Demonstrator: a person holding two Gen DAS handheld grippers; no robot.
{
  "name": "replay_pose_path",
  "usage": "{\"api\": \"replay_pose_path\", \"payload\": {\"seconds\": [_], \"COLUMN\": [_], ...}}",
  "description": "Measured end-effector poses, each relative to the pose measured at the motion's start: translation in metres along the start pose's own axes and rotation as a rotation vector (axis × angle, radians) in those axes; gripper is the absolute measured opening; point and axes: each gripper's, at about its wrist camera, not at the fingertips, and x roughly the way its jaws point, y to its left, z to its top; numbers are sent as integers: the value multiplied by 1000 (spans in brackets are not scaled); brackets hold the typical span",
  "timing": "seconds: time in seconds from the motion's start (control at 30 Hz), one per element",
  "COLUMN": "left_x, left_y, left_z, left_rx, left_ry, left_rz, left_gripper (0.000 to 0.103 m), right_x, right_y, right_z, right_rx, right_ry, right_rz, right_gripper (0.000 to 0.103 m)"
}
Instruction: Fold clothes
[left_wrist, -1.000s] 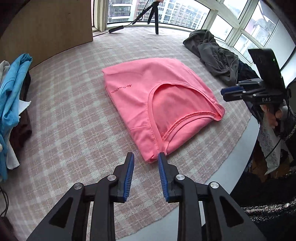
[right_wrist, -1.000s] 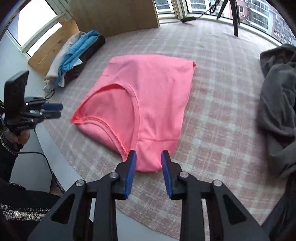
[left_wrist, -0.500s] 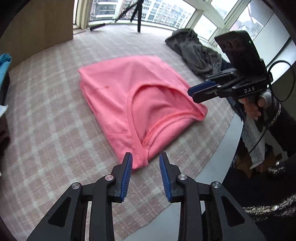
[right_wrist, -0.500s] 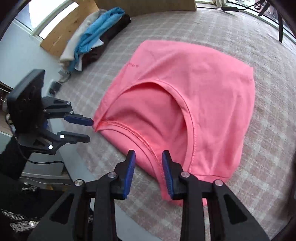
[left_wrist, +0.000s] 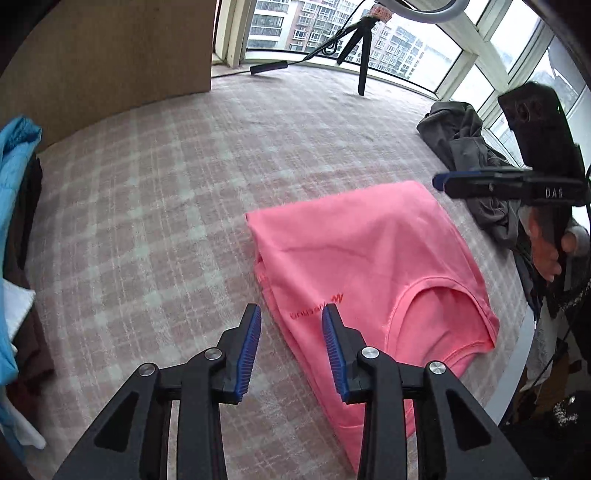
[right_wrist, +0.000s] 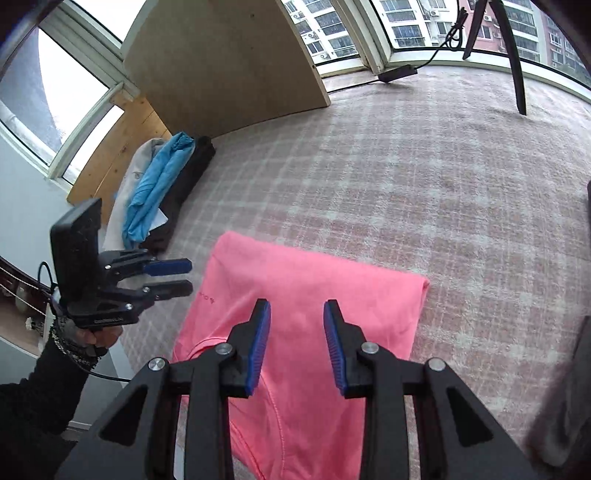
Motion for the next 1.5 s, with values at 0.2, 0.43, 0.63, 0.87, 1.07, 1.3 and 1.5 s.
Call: {"api": "replay_pose_path", "payload": {"seconds": [0.2, 0.43, 0.63, 0.87, 1.07, 1.3, 1.5], "left_x": [9, 4, 2, 1, -12, 24, 33], "left_y": [7, 21, 16, 26, 44, 27, 16], "left_z": [-20, -25, -34, -36, 4, 66, 71], "left_rx": [-84, -179, -156, -160, -138, -20, 56], "left_ry": [-38, -139, -183, -142, -185, -131, -23], "left_rz": [-79, -170, -163, -114, -86, -197, 162], "left_gripper": [33, 12, 1, 0, 9, 18, 20], "right_x": [59, 132, 138, 134, 92, 8, 12], "right_y": [35, 50, 46, 26, 6, -35, -81], "right_z": [45, 71, 69, 81, 84, 43, 4], "right_rx": [-170, -297, -309, -238, -108, -9, 104], "right_ry": [110, 305, 333, 261, 147, -32, 43], "right_rz": [55, 123, 230, 198, 243, 63, 10], "right_gripper": [43, 43, 13, 10, 33, 33, 33]}}
